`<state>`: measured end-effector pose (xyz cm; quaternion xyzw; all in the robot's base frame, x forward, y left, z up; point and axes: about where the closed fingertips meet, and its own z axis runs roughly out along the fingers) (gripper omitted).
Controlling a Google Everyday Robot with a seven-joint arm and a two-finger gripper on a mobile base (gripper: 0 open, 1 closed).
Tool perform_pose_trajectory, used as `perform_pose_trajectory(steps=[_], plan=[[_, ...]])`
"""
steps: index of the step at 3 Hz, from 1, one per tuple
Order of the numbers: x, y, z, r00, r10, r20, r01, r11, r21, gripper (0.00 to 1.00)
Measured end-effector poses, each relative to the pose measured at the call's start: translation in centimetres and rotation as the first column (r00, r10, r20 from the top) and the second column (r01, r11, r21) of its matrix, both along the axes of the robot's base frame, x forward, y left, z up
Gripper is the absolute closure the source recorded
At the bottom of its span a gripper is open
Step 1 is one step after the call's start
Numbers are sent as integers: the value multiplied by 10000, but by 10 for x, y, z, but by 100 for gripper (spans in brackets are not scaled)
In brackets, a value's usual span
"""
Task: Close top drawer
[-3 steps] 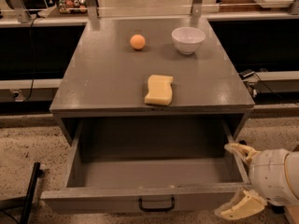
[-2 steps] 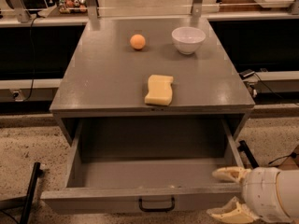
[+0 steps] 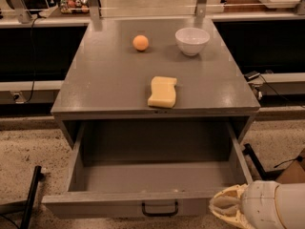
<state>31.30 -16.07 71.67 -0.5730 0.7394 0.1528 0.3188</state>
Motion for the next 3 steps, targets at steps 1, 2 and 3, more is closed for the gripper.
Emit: perform_pose_trajectory(steps=[1,2,3], plan=[[0,1,0,10000,30,4,-30,10000,-15,100],[0,2,0,10000,41,2,-41,10000,-5,100],[-2,17,-29,9995,313,74,-314,9992,227,100]])
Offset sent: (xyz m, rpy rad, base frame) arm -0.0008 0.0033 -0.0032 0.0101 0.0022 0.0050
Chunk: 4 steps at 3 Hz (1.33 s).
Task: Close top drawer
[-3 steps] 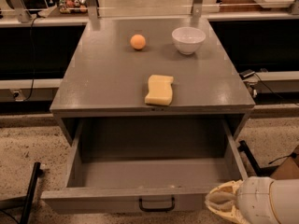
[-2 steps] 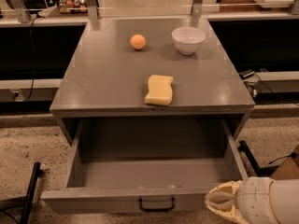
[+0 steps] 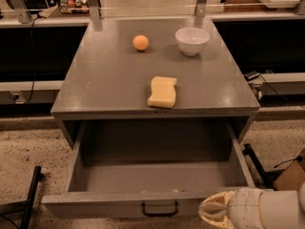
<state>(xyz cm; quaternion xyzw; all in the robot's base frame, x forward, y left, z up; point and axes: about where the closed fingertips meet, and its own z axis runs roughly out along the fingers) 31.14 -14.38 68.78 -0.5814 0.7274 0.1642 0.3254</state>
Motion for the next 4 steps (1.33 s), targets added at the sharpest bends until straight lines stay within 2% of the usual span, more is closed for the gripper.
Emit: perform_pose_trajectory(steps=[1,3,4], plan=[[0,12,-34,9993,366,-87,-362,9985,406,100],[7,25,-62,9961,878,80,-882,9917,938,100],[31,34,-65,9947,977,320,-1011,9859,1335,100]])
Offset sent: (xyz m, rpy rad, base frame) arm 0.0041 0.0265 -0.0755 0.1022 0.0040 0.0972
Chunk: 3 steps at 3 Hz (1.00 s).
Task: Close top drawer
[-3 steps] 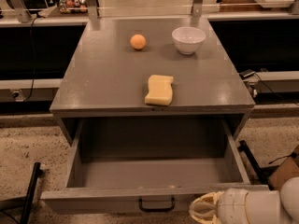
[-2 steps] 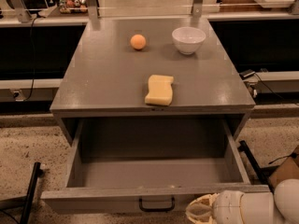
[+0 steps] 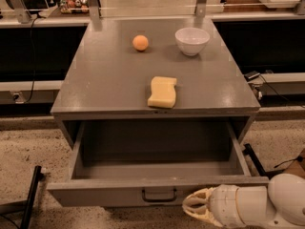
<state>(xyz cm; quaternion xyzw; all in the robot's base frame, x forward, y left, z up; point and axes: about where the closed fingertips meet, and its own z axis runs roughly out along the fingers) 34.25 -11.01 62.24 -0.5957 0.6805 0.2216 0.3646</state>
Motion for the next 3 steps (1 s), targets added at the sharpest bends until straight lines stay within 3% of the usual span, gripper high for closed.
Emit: perform_pose_trajectory(steps=[1,3], plan=[[28,-2,4,9996,-110,261,85,9956,936,100],[40,-3,4,9981,-275,543,226,9958,887,100]])
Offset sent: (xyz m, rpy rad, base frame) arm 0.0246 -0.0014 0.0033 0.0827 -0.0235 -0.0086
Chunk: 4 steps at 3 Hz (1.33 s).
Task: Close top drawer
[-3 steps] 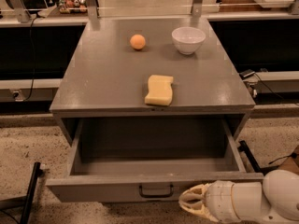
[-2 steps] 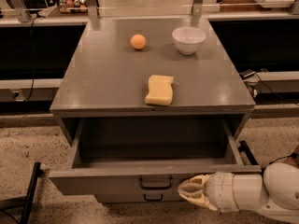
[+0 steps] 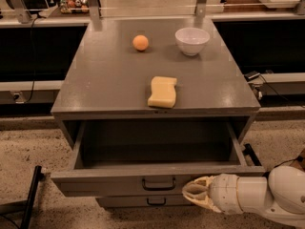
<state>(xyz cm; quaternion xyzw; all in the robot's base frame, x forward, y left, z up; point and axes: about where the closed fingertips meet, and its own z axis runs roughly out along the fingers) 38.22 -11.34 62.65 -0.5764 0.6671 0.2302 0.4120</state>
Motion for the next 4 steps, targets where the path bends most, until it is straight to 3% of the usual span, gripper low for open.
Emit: perform_pose_trajectory(steps=[1,4], plan=[[9,0,0,9997,-81,225,86,9997,-226,100],[93,-6,-7,9938,-380,1041,376,9993,59,100]])
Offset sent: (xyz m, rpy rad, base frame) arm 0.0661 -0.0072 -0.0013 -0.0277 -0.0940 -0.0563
